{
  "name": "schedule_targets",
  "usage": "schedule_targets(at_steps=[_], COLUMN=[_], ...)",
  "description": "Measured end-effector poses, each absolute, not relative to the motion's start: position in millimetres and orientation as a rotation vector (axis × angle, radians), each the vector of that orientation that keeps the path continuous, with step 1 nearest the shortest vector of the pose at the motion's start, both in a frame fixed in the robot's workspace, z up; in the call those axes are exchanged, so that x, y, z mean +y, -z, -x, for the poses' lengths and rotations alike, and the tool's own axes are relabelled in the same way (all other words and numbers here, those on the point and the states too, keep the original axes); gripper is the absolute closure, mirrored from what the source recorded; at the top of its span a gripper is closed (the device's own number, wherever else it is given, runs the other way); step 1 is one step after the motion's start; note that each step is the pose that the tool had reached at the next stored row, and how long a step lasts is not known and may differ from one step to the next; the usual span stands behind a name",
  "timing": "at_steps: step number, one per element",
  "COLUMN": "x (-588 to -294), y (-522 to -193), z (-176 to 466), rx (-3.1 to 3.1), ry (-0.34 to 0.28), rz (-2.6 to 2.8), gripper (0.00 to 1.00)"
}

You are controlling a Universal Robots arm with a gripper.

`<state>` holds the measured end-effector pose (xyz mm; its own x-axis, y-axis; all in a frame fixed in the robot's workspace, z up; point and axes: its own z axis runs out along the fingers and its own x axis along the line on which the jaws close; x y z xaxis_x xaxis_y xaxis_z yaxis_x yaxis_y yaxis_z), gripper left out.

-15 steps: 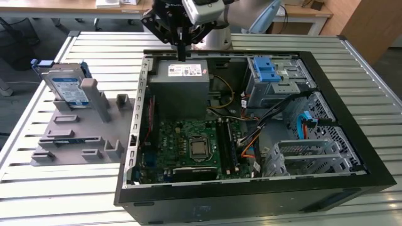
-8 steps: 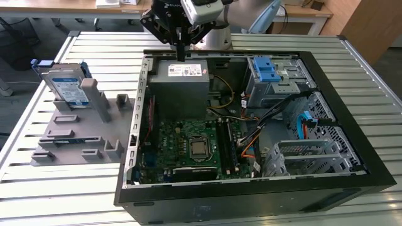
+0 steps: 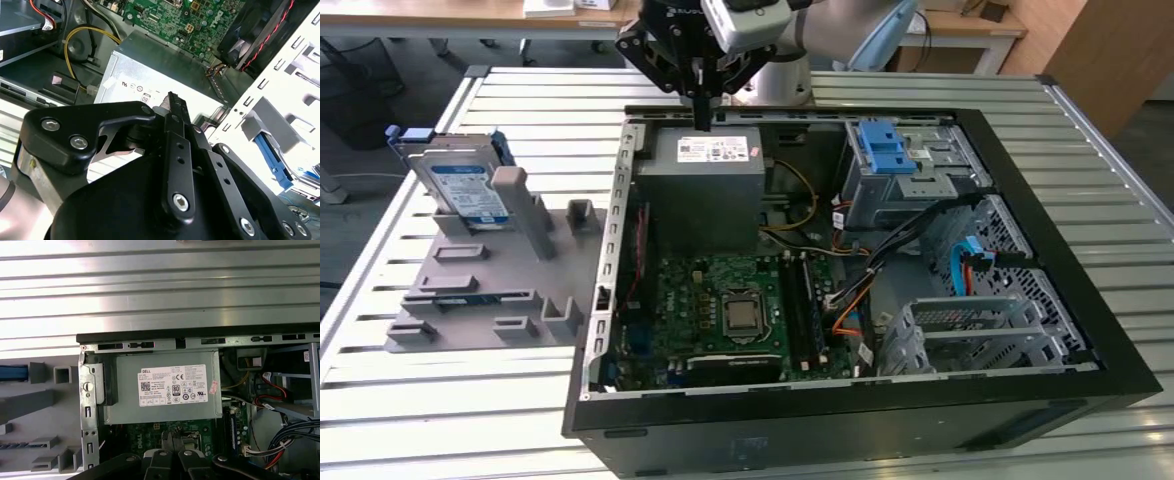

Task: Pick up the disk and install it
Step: 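Reach for the disk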

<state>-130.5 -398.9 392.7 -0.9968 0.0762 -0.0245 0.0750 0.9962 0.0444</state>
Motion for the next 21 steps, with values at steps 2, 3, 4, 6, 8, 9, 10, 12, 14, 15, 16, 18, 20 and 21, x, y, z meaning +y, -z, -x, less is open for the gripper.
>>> schedule_targets(at_steps=[2, 3, 4, 6, 8, 9, 10, 12, 14, 15, 16, 18, 20, 21], x=[-398.9, -398.9, -398.9, -398.9, -398.9, -398.9, -398.9, -398.9, -398.9, -398.9, -398.9, -398.9, -398.9, -398.9], y=[-392.7, -392.7, -392.7, -392.7, -392.6, -392.6, -392.5, -392.5, -392.4, -392.3, -392.3, -392.1, -392.1, -392.0], z=[131.0, 131.2, 131.5, 132.5, 133.9, 134.5, 135.0, 135.8, 136.2, 136.5, 136.7, 137.3, 137.6, 137.7], rx=[3.113, 3.112, 3.113, 3.112, 3.112, 3.113, 3.112, 3.113, 3.113, 3.113, 3.113, 3.113, 3.114, 3.114], ry=[-0.068, -0.068, -0.068, -0.068, -0.068, -0.068, -0.068, -0.068, -0.068, -0.068, -0.068, -0.068, -0.067, -0.067], rz=[-0.118, -0.118, -0.118, -0.118, -0.118, -0.118, -0.118, -0.118, -0.118, -0.118, -0.118, -0.118, -0.118, -0.118], gripper=[0.89, 0.89, 0.89, 0.89, 0.89, 0.89, 0.89, 0.89, 0.89, 0.89, 0.89, 0.89, 0.89, 0.89])
